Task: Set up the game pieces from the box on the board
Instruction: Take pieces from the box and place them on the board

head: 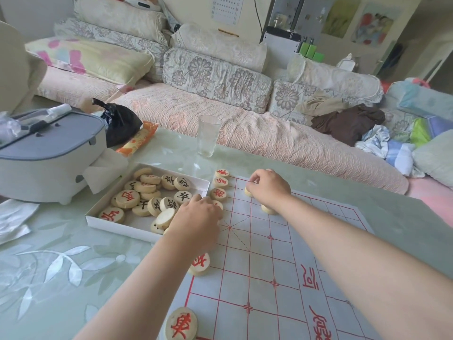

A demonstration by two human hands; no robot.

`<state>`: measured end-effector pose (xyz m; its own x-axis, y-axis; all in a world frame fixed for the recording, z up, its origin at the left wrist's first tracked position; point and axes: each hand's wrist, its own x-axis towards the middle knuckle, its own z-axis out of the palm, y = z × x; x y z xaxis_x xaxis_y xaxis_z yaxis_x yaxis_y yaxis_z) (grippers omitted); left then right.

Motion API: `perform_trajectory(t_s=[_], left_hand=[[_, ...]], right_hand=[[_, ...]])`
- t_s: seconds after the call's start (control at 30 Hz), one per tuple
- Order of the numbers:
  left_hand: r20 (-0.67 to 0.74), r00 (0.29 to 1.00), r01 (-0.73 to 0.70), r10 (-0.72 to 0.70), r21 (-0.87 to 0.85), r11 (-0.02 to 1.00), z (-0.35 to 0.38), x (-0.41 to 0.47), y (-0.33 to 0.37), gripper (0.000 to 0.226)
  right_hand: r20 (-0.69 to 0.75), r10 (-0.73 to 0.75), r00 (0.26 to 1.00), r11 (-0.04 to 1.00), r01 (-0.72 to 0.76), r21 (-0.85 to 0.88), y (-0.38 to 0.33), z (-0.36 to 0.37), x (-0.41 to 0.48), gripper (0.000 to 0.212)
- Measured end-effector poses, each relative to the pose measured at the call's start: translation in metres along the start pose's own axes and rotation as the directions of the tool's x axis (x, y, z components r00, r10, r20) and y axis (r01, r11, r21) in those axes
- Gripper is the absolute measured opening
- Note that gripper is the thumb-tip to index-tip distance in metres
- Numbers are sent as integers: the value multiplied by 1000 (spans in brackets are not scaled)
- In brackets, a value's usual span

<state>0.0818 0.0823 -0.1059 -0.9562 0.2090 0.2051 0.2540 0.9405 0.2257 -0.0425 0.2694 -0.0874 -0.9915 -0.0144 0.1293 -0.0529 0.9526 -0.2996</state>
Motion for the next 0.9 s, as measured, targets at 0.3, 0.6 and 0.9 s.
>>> perform_trajectory(t_s=[0.3,0.6,0.9], left_hand=[[-100,977,174,-188,-128,976,-27,-11,-49,27],[-128,857,500,-499,-23,866,-46,-46,-124,31],[-118,857,512,-502,82,855,-40,-56,-141,26]], right_hand=[[117,-318,941,931,287,225,-95,-2,-36,8],[245,-551,798,833,510,215,-194,24,-62,27],[328,-629,705,745,668,-6,-226,51,-62,26]])
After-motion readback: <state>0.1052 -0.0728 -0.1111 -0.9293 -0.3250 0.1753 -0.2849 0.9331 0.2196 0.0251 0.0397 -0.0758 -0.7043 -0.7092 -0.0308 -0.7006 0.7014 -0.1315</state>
